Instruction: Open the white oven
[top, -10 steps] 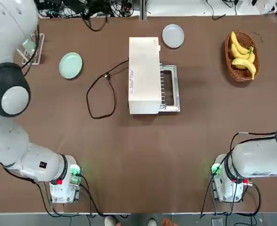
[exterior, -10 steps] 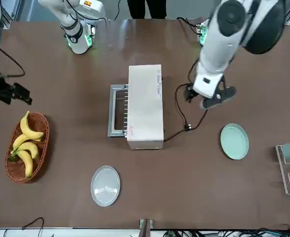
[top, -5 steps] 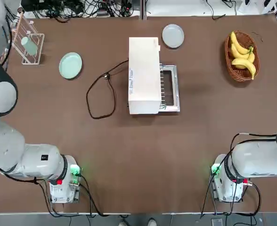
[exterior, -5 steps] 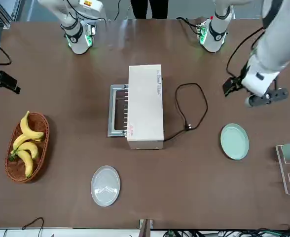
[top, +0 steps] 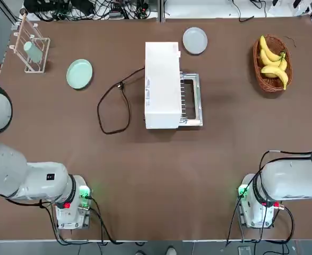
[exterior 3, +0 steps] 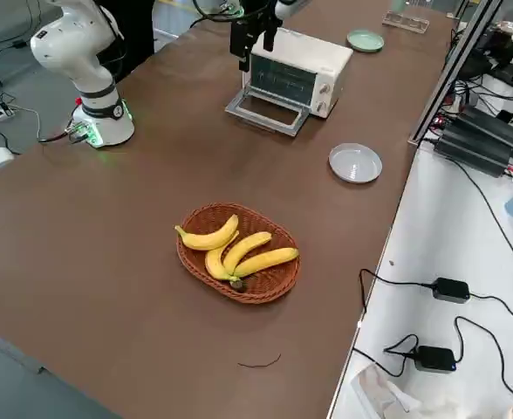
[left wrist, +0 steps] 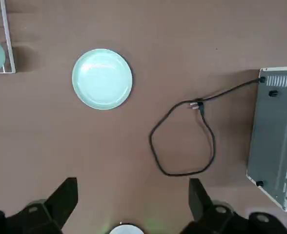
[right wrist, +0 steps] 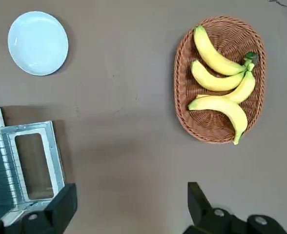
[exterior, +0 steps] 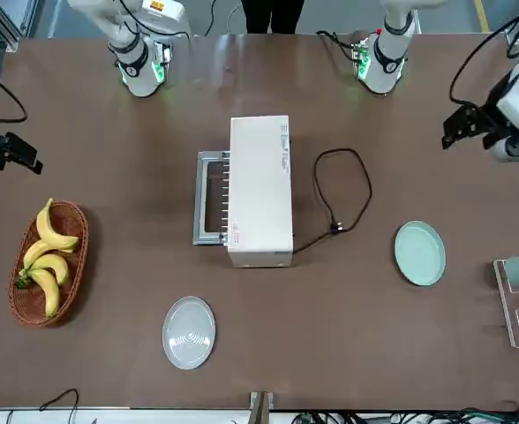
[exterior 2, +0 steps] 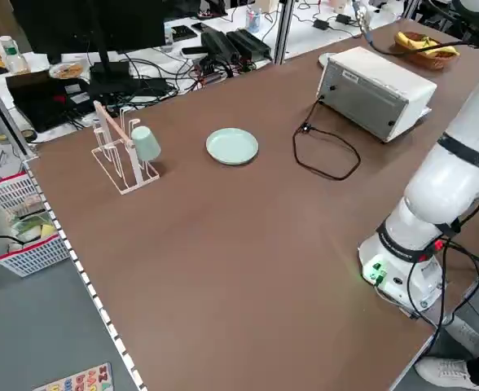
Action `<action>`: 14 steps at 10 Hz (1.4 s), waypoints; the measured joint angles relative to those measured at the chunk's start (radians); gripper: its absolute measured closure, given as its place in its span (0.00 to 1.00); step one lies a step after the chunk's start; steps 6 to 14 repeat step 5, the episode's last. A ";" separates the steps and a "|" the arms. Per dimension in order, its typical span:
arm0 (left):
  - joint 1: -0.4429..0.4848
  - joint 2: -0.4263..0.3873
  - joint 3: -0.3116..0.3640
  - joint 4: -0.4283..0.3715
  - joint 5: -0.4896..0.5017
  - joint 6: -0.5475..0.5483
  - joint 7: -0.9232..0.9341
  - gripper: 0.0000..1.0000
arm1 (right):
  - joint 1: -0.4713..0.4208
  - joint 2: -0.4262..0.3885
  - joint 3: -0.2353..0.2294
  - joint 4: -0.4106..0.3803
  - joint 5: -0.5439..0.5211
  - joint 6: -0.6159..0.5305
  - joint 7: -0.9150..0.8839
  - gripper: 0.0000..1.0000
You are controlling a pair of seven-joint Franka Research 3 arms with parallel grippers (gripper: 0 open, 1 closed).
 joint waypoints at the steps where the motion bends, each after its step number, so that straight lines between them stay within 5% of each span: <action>1: 0.004 0.000 0.002 0.017 0.000 0.007 0.008 0.00 | 0.002 0.000 -0.001 0.000 0.000 -0.001 0.000 0.00; 14: 0.004 0.000 -0.006 0.031 0.020 0.049 0.031 0.00 | 0.012 -0.001 -0.018 0.000 0.000 -0.002 0.000 0.00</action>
